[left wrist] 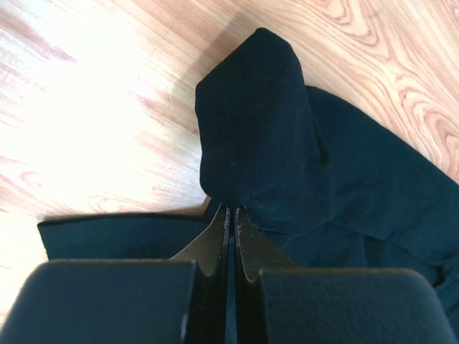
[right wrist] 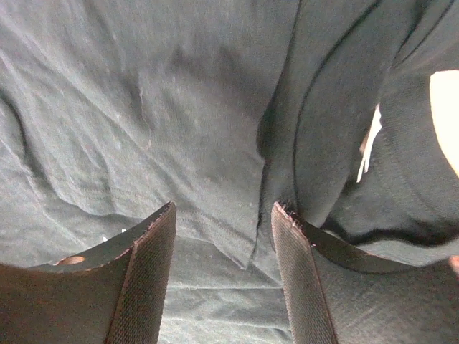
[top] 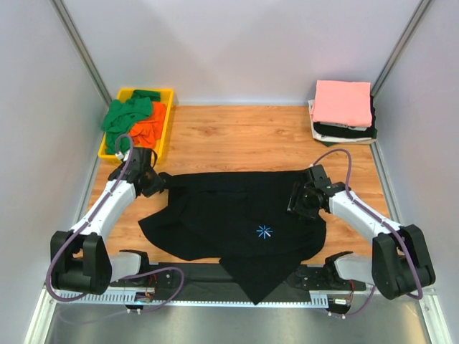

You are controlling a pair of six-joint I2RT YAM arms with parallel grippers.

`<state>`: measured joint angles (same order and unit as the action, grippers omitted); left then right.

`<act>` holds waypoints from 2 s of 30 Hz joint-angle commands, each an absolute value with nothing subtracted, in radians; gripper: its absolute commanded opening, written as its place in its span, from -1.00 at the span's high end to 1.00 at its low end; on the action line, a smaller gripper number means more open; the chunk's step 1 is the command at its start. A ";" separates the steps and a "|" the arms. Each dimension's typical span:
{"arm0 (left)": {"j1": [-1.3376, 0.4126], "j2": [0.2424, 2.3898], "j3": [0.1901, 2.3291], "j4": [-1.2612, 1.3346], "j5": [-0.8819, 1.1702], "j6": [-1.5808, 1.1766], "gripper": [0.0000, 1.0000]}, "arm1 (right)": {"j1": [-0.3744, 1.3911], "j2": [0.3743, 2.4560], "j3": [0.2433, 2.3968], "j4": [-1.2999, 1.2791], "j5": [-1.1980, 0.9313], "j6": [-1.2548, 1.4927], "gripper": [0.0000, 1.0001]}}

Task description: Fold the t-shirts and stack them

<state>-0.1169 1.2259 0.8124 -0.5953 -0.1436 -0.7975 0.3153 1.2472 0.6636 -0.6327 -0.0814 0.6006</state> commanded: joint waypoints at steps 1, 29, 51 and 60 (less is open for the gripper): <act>-0.112 1.198 0.842 -0.618 -0.140 -0.773 1.00 | 0.316 1.207 0.632 -0.580 -0.140 0.638 -0.14; -0.107 1.169 0.833 -0.629 -0.129 -0.765 1.00 | 0.365 1.120 0.603 -0.624 -0.149 0.675 0.79; -0.106 1.129 0.827 -0.652 -0.117 -0.762 1.00 | 0.367 1.058 0.584 -0.641 -0.184 0.661 0.75; -0.106 1.115 0.859 -0.669 -0.100 -0.726 1.00 | 0.367 1.057 0.598 -0.633 -0.184 0.650 0.99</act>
<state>-0.1104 1.1446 0.8127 -0.6567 -0.1123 -0.7685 0.3599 1.0824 0.5823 -0.6598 -0.1780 0.6651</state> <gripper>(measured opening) 0.008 0.009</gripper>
